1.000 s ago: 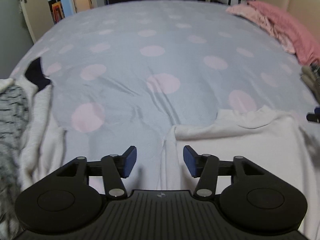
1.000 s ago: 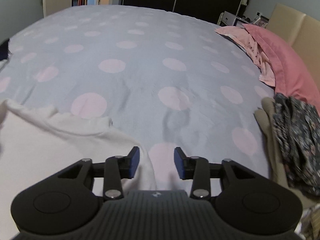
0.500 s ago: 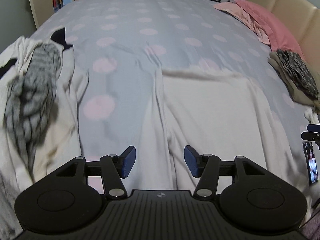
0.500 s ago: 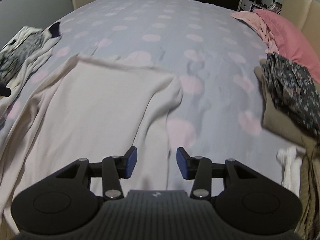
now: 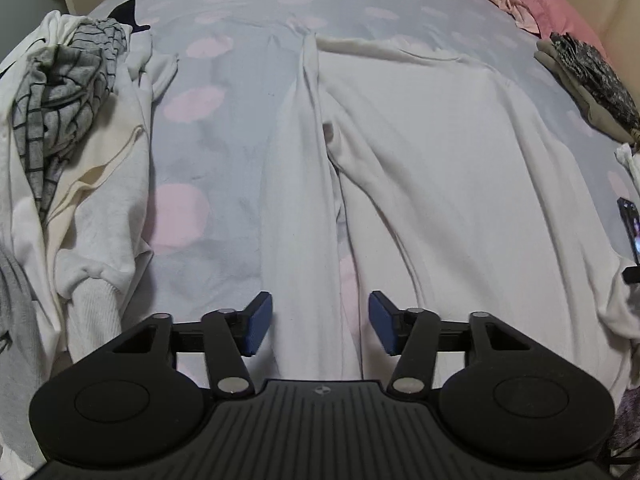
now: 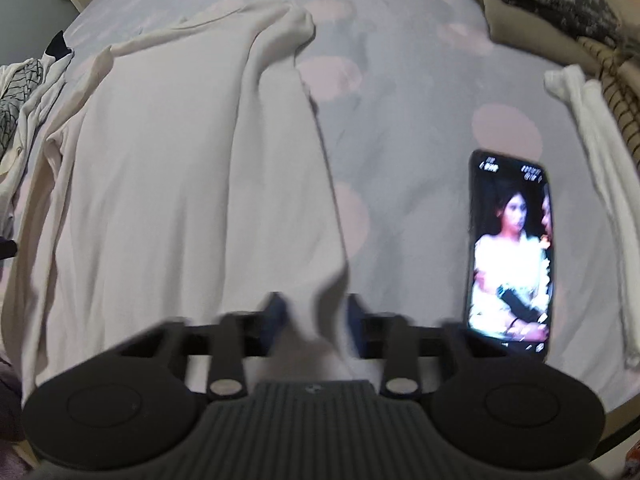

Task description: Fold clothes

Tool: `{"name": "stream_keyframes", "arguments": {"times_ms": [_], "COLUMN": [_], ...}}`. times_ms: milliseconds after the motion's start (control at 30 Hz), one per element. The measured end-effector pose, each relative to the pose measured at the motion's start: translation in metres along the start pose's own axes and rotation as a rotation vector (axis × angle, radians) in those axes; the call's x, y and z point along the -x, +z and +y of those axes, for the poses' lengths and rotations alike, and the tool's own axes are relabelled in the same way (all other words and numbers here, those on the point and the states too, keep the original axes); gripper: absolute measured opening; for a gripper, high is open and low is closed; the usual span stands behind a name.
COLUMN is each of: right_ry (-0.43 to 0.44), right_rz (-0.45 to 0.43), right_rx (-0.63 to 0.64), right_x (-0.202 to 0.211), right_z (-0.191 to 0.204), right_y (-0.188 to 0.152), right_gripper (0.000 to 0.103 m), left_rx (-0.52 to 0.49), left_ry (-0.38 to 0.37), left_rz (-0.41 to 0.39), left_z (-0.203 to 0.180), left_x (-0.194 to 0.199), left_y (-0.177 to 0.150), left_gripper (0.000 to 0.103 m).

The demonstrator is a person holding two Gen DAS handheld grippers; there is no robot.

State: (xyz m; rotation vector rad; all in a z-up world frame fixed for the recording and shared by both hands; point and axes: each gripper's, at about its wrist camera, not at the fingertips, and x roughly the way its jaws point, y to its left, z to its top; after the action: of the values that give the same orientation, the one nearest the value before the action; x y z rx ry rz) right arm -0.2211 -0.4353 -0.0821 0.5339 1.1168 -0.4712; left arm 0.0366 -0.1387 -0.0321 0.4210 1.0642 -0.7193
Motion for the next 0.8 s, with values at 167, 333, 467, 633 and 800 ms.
{"name": "stream_keyframes", "arguments": {"times_ms": [167, 333, 467, 633, 800], "right_ry": [-0.05, -0.147, -0.216, -0.311, -0.414], "right_rz": [-0.103, -0.201, -0.265, -0.341, -0.424], "right_rx": [0.034, -0.006, -0.109, -0.16, -0.201], "right_x": [0.021, 0.048, 0.068, 0.09, 0.102], "right_z": [0.007, -0.01, -0.042, -0.074, -0.099], "right_y": [0.006, 0.028, 0.056, 0.089, 0.117], "right_gripper": [0.003, 0.002, 0.002, 0.002, 0.002], "left_rx": [0.02, 0.068, 0.131, 0.211, 0.251], "left_ry": [0.018, 0.021, 0.032, 0.094, 0.207], "left_rz": [0.013, -0.054, -0.135, -0.231, -0.274], "left_z": [0.006, 0.021, 0.043, 0.081, 0.119], "left_x": [-0.009, 0.011, 0.038, 0.068, 0.078], "left_y": [0.001, 0.009, 0.027, 0.064, 0.099], "left_gripper": [0.012, 0.001, 0.0, 0.0, 0.0]}}
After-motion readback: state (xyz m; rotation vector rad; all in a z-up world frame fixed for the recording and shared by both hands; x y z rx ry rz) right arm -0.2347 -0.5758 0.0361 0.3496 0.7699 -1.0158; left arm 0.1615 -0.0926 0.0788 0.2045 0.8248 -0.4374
